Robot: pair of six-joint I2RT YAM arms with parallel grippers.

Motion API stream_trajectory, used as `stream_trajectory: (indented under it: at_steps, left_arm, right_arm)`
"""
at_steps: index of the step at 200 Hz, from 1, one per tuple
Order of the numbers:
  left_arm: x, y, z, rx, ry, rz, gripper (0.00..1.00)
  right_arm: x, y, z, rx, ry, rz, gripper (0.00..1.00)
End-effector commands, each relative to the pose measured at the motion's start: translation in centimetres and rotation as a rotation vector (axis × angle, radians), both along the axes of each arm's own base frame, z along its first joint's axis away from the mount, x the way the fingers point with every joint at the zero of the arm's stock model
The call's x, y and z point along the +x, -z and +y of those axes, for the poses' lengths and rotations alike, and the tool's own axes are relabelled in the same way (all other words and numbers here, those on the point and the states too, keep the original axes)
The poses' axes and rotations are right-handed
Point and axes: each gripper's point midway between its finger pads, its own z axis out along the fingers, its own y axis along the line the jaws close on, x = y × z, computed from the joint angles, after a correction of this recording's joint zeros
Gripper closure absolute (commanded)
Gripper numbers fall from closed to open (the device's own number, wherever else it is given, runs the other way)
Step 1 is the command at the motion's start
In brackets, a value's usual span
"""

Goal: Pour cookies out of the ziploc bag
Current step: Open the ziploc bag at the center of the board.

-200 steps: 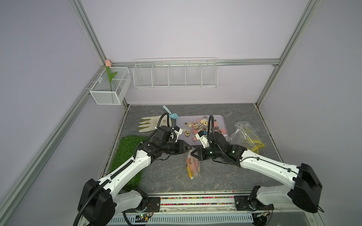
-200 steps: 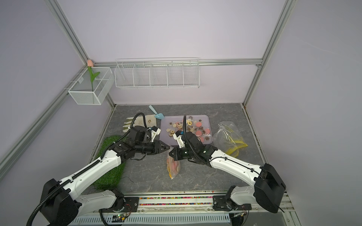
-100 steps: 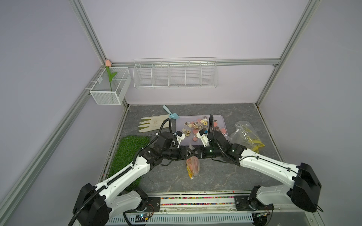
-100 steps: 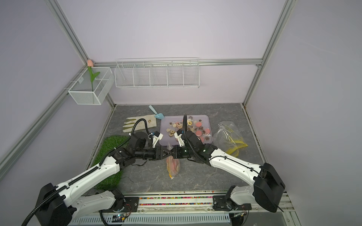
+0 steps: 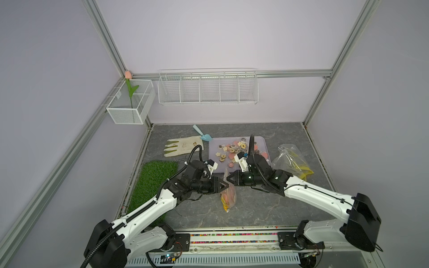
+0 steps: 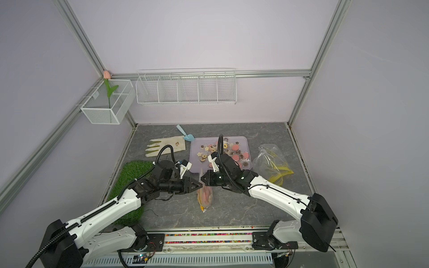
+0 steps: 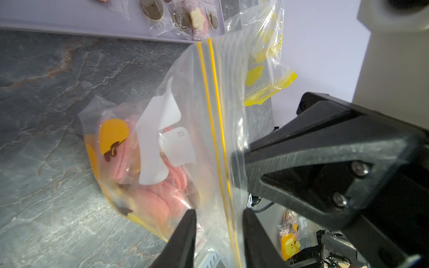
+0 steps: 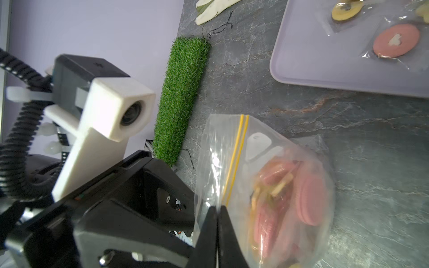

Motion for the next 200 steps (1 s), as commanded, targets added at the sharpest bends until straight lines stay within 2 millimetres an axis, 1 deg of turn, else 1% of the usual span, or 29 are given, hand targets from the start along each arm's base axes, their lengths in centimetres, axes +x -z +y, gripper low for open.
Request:
stream_trajectory:
  at_steps: [1, 34, 47, 59, 91, 105, 123, 133, 155, 180, 195, 200]
  left_arm:
    - [0.3, 0.2, 0.1, 0.007, -0.021, -0.017, 0.71]
    - [0.4, 0.3, 0.2, 0.017, -0.027, -0.014, 0.89]
    - [0.4, 0.2, 0.2, 0.023, -0.025, -0.017, 0.93]
    - [0.5, 0.1, 0.2, 0.029, -0.019, -0.022, 1.00]
    - [0.6, -0.3, 0.0, 0.034, -0.004, -0.030, 1.00]
    - [0.7, -0.4, -0.1, 0.032, -0.003, -0.033, 0.90]
    - [0.8, -0.5, -0.2, 0.029, -0.004, -0.036, 0.75]
    - [0.8, -0.7, -0.2, 0.027, -0.006, -0.039, 0.71]
    - [0.9, -0.7, -0.2, 0.027, -0.008, -0.042, 0.71]
    - [1.0, -0.3, -0.2, 0.035, -0.010, -0.033, 0.78]
    - [1.1, -0.1, -0.2, 0.039, -0.011, -0.030, 0.87]
    - [1.0, -0.1, -0.2, 0.040, -0.010, -0.029, 0.88]
  right_arm:
    - [0.7, -1.4, 0.1, 0.038, 0.022, -0.038, 0.93]
    - [0.7, -1.3, -0.3, 0.017, 0.025, -0.049, 0.93]
    - [0.7, -1.2, -0.4, 0.010, 0.024, -0.052, 0.93]
    - [0.7, -1.0, -0.5, -0.003, 0.024, -0.052, 0.93]
    - [0.6, -0.7, -1.0, -0.028, 0.028, -0.060, 0.93]
    - [0.6, -0.8, -1.0, -0.026, 0.023, -0.066, 0.93]
    - [0.6, -0.9, -1.0, -0.024, 0.021, -0.068, 0.93]
    - [0.6, -0.9, -1.0, -0.026, 0.021, -0.068, 0.93]
    - [0.6, -0.8, -1.0, -0.028, 0.022, -0.069, 0.93]
    - [0.6, -0.7, -1.0, -0.027, 0.020, -0.067, 0.93]
    - [0.6, -0.7, -1.0, -0.029, 0.021, -0.069, 0.93]
    - [0.6, -0.7, -1.1, -0.031, 0.023, -0.069, 0.93]
